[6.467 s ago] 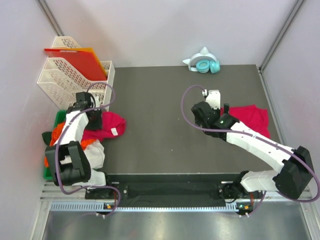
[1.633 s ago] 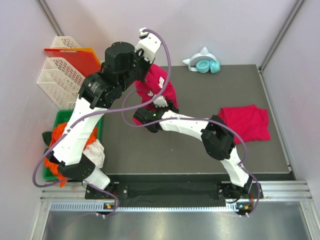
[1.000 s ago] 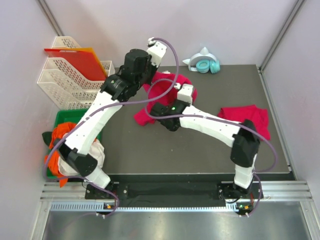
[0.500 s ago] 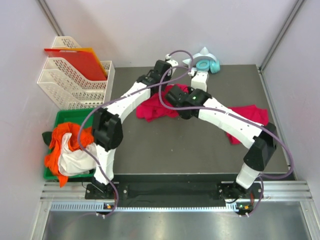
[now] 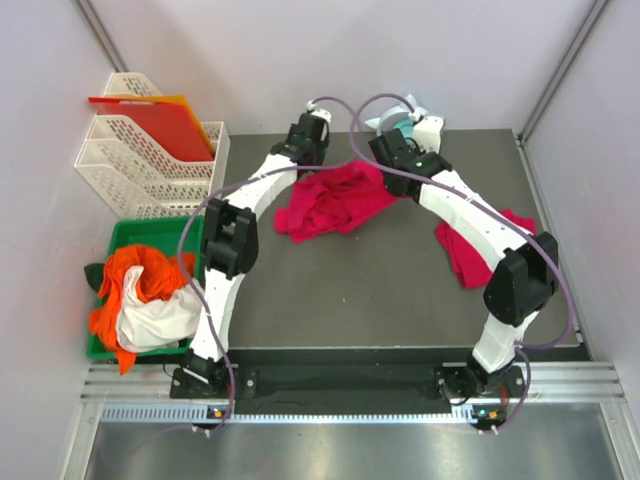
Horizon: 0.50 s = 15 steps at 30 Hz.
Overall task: Fold and stack the t-shirts
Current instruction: Move the tshirt to the center of the board
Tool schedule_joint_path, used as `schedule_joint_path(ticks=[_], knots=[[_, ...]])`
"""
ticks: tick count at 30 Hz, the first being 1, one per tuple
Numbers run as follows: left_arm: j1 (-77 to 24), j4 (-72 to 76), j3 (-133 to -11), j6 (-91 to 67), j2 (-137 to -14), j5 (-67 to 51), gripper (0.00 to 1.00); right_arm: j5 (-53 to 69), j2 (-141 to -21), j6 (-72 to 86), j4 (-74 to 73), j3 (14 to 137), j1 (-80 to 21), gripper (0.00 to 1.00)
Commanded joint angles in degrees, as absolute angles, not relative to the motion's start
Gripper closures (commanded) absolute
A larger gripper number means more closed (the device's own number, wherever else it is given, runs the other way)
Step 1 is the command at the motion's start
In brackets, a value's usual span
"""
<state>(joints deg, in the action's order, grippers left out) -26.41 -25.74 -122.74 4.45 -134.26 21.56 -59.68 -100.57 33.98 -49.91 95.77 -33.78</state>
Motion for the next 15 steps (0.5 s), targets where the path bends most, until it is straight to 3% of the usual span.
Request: schedule_joint_path(ticks=[1, 15], knots=[[-22.86, -24.96, -118.59, 1.32, -129.65, 21.02, 0.32, -58.28, -100.37, 31.55, -41.93, 99.05, -30.86, 1.00], [-21.79, -26.27, -88.16, -1.48, -101.26, 2.30, 0.36, -49.57, -107.13, 30.85, -41.13, 104.94, -18.81, 1.00]])
